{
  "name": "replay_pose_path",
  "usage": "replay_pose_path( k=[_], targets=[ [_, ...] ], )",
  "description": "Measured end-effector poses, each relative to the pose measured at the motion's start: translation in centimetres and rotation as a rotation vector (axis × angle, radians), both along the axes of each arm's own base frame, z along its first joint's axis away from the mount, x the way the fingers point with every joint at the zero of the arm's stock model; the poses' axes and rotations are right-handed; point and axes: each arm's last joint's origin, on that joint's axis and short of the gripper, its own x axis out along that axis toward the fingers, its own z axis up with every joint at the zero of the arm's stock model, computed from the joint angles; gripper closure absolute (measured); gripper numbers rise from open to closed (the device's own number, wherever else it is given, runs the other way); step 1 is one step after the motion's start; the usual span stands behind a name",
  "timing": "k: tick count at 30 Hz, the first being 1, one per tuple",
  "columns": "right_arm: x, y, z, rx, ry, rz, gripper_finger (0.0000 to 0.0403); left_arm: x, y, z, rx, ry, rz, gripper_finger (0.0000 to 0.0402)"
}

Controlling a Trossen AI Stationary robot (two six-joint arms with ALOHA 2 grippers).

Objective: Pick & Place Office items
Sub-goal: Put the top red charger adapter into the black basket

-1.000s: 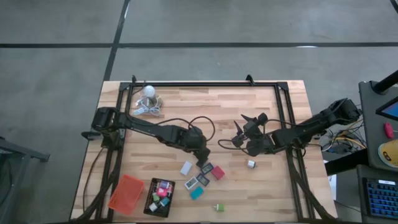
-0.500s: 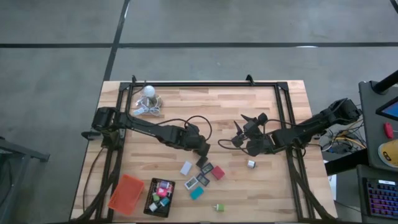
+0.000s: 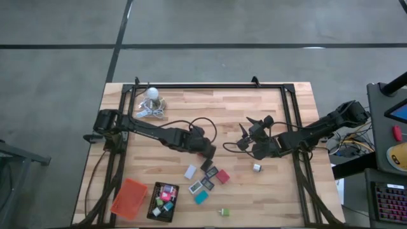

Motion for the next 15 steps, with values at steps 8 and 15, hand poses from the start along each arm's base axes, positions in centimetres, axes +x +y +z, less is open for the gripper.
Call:
replay_pose_path(
  k=[8,15],
  targets=[
    [0.0,0.0,0.0,0.000,0.000,0.000,0.0199,-0.1,-0.3,0.0,-0.014,-0.014,0.079,0.0218],
    [0.0,0.0,0.0,0.000,0.000,0.000,0.0199,0.0,-0.5,-1.3,-0.019,0.020,0.108,0.0182]
  ],
)
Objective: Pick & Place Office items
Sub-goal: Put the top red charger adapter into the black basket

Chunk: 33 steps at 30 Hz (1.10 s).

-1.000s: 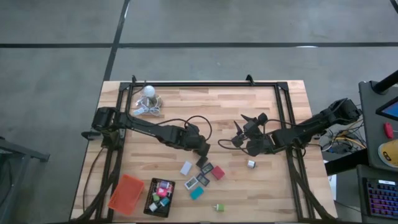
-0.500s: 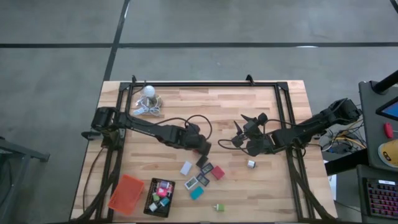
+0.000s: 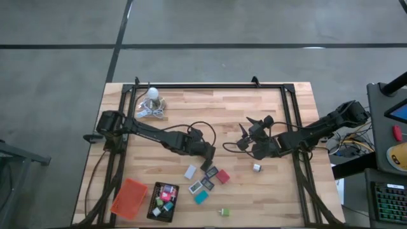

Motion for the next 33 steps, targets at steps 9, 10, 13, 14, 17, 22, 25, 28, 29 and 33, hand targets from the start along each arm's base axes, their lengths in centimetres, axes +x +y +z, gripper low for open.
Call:
replay_pose_path(
  k=[9,10,13,14,17,22,25,28,29,33],
  targets=[
    [0.0,0.0,0.0,0.000,0.000,0.000,0.0199,0.1,0.0,-0.8,-0.006,0.022,0.014,0.0117],
    [0.0,0.0,0.0,0.000,0.000,0.000,0.0199,0.2,0.0,-0.8,-0.009,0.018,0.013,0.0116],
    [0.0,0.0,0.0,0.000,0.000,0.000,0.0199,0.4,0.1,-1.1,-0.009,0.013,0.014,0.0117],
    [0.0,0.0,0.0,0.000,0.000,0.000,0.0199,0.5,0.1,-1.3,-0.008,0.012,0.011,0.0117],
    [0.0,0.0,0.0,0.000,0.000,0.000,0.0199,0.8,0.0,-2.2,-0.002,0.024,-0.004,0.0117],
    [0.0,0.0,0.0,0.000,0.001,0.000,0.0199,1.0,0.1,-3.2,-0.018,0.045,-0.008,0.0119],
    [0.0,0.0,0.0,0.000,0.001,0.000,0.0199,1.1,0.2,-3.8,-0.019,0.057,-0.008,0.0119],
    [0.0,0.0,0.0,0.000,0.001,0.000,0.0199,1.2,0.3,-4.2,-0.018,0.070,-0.008,0.0119],
    [0.0,0.0,0.0,-0.001,0.002,0.000,0.0199,1.2,0.3,-4.2,-0.021,0.069,-0.007,0.0119],
    [0.0,0.0,0.0,0.000,0.001,0.000,0.0199,1.2,0.4,-4.3,-0.018,0.073,-0.008,0.0120]
  ],
)
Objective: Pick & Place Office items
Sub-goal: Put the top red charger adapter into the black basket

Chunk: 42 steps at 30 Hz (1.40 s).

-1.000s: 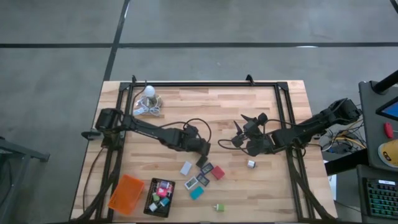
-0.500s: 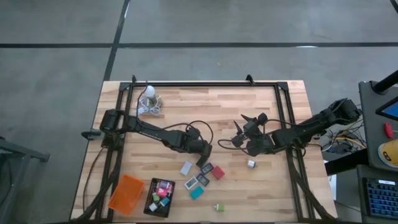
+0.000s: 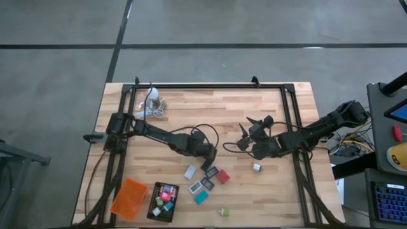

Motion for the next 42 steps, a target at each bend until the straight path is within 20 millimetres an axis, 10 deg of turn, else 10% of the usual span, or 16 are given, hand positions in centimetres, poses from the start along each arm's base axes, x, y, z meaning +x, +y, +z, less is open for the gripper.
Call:
replay_pose_path(
  k=[11,31,42],
  targets=[
    [0.0,0.0,0.0,0.000,0.000,0.000,0.0199,0.0,0.0,0.0,0.002,-0.003,0.000,0.0190],
    [0.0,0.0,0.0,0.000,0.000,-0.001,0.0199,0.0,0.0,0.2,0.035,0.003,-0.023,0.0184],
    [0.0,0.0,0.0,0.000,0.000,0.000,0.0199,-1.0,-2.3,4.5,0.274,-0.054,-0.195,0.0184]
  ],
)
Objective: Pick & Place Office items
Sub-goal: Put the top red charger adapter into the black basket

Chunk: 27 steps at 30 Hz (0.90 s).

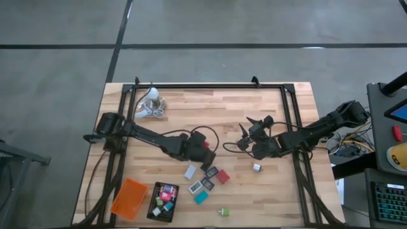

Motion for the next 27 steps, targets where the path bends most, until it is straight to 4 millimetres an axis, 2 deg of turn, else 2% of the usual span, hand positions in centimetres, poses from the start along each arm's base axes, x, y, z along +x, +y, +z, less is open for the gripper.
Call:
replay_pose_path(
  k=[6,17,22,27],
  targets=[
    [0.0,0.0,0.0,0.000,-0.001,0.000,0.0199,-1.6,-2.8,1.2,0.115,0.033,-0.090,0.0184],
    [0.0,0.0,0.0,0.000,0.000,0.000,0.0199,-4.9,-8.6,1.5,0.092,0.091,-0.229,0.0184],
    [0.0,0.0,0.0,0.000,-0.001,0.000,0.0199,-7.5,-11.3,2.8,0.019,0.080,-0.244,0.0184],
    [0.0,0.0,0.0,0.000,-0.002,0.000,0.0199,-10.8,-14.2,5.0,0.041,-0.011,-0.296,0.0183]
  ],
)
